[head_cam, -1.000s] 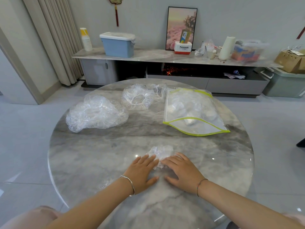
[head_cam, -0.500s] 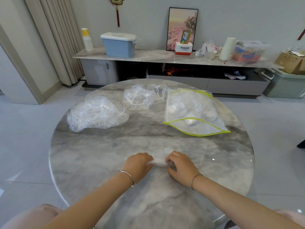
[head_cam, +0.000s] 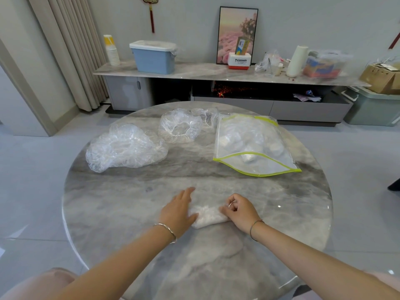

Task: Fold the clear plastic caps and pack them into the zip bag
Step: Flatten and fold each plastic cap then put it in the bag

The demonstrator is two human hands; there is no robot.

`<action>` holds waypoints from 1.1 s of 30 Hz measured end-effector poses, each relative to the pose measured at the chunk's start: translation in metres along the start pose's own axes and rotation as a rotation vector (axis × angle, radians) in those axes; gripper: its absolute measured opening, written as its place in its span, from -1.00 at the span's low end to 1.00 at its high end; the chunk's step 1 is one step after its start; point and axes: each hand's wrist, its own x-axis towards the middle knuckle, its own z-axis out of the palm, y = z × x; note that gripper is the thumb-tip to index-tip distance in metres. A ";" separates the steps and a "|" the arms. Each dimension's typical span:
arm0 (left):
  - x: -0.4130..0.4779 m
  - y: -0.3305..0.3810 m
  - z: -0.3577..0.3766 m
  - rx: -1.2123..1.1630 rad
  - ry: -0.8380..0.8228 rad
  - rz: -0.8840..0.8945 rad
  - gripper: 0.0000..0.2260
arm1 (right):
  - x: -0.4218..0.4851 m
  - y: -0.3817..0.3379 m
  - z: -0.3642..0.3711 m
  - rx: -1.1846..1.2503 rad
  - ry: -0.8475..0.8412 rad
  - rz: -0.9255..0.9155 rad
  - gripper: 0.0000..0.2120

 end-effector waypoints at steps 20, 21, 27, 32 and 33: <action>-0.029 0.002 0.021 0.343 -0.296 0.276 0.02 | -0.031 0.008 0.003 -0.829 -0.200 -0.560 -0.44; -0.029 0.003 0.020 0.342 -0.301 0.275 0.03 | -0.030 0.009 0.000 -0.843 -0.216 -0.518 -0.42; -0.030 0.008 0.018 0.302 -0.321 0.238 0.10 | -0.024 0.011 -0.001 -0.808 -0.283 -0.525 -0.22; -0.033 0.009 0.021 0.311 -0.313 0.232 0.03 | -0.025 0.010 -0.001 -0.788 -0.338 -0.494 -0.27; -0.033 0.009 0.022 0.314 -0.313 0.233 0.01 | -0.025 0.010 -0.001 -0.788 -0.342 -0.489 -0.27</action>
